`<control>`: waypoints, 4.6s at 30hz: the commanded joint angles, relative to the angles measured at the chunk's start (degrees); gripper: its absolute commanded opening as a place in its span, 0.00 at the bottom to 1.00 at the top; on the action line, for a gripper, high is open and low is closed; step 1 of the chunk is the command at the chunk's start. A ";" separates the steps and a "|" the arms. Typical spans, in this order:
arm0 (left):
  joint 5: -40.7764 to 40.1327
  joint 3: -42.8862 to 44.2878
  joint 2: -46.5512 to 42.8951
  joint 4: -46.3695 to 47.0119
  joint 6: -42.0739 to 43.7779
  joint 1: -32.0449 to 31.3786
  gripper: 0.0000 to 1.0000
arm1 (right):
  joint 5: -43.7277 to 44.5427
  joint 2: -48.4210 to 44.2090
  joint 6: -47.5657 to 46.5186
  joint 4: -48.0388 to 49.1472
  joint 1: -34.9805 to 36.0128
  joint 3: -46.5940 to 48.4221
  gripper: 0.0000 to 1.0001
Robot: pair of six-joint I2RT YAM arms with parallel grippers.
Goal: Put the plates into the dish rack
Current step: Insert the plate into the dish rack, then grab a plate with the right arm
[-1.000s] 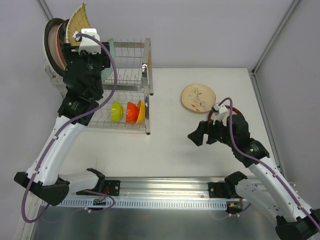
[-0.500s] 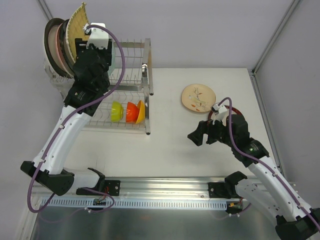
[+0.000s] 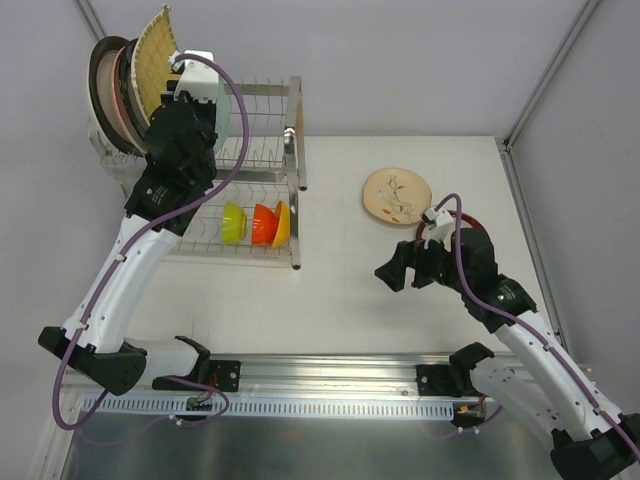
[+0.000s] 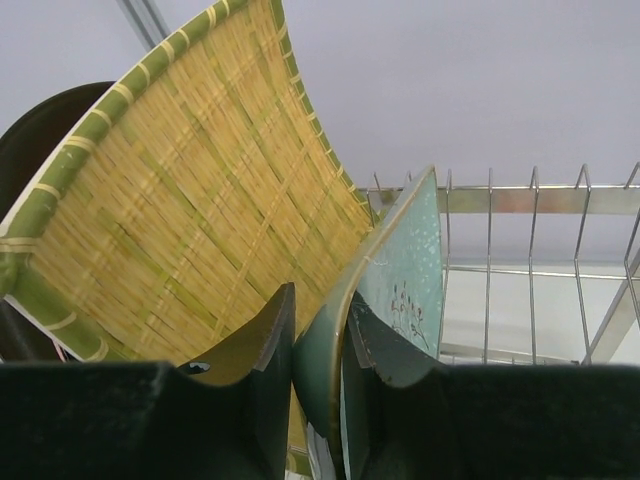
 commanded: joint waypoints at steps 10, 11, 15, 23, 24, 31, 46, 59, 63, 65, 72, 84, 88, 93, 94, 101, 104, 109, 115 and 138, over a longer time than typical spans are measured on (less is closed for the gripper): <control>2.11 -16.70 -7.05 36.90 6.29 1.19 0.00 | 0.86 0.93 0.13 2.22 0.18 -0.13 1.00; 3.00 -18.18 -7.14 38.23 6.56 1.28 0.00 | 0.86 1.02 0.13 2.23 0.27 -0.13 1.00; 4.94 -21.45 -6.96 45.79 9.63 1.28 0.00 | 1.04 1.20 0.13 2.23 0.18 -0.21 1.00; 6.52 -24.35 -6.09 53.63 12.80 1.19 0.00 | 0.86 1.64 0.13 2.23 -0.17 -0.13 1.00; 6.61 -24.35 -5.82 54.50 13.32 1.19 0.00 | 0.86 1.55 0.13 2.23 -0.17 -0.13 1.00; 7.84 -24.52 -4.07 56.44 15.87 1.36 0.00 | 0.78 1.55 0.13 2.40 -0.26 -0.30 1.00; 11.09 -31.20 -8.72 51.35 13.07 3.04 0.00 | 0.86 0.23 0.40 2.75 -0.26 -0.83 1.00; 8.98 -34.37 -13.03 43.44 7.36 3.12 0.20 | 0.69 -0.30 0.48 2.84 -0.26 -1.01 0.99; 7.58 -34.19 -13.03 42.03 4.99 3.04 0.29 | 0.69 -0.21 0.48 2.75 -0.34 -0.92 0.99; 7.49 -33.93 -13.03 41.41 3.84 3.12 0.34 | 0.78 -0.21 0.48 2.75 -0.26 -0.83 1.00; 6.70 -30.86 -12.24 39.13 1.73 3.04 0.57 | 1.04 0.14 0.31 2.31 -0.34 -0.65 1.00; 7.74 -24.09 -14.61 29.47 -6.00 3.04 0.87 | 0.86 0.85 -0.13 1.61 -0.43 0.22 1.00; 10.21 -22.33 -16.19 26.65 -9.42 3.04 0.91 | 0.69 1.46 -0.04 1.09 -0.78 0.92 1.00; 13.02 -21.54 -18.91 22.35 -12.77 3.12 0.99 | 0.51 2.25 -0.13 0.56 -1.13 1.81 1.00; 13.20 -21.80 -19.44 21.82 -13.30 3.04 0.99 | 0.51 2.43 0.04 0.21 -1.31 2.33 1.00; 17.23 -24.78 -26.20 16.81 -18.22 3.04 0.99 | 0.34 4.36 2.15 -0.85 -3.41 3.83 1.00; 21.88 -27.24 -29.54 13.21 -20.86 3.04 0.99 | -0.01 5.94 5.21 -0.33 -4.91 3.74 1.00; 25.41 -32.51 -35.69 7.84 -24.90 3.12 0.99 | -1.33 9.89 11.81 2.48 -8.34 2.60 1.00; 29.63 -40.60 -43.87 1.60 -29.30 3.04 0.99 | -0.46 13.93 16.65 5.92 -13.17 2.50 0.99; 29.73 -63.28 -61.19 -4.82 -29.74 3.04 0.99 | 14.14 42.49 19.73 14.87 -22.05 15.69 0.82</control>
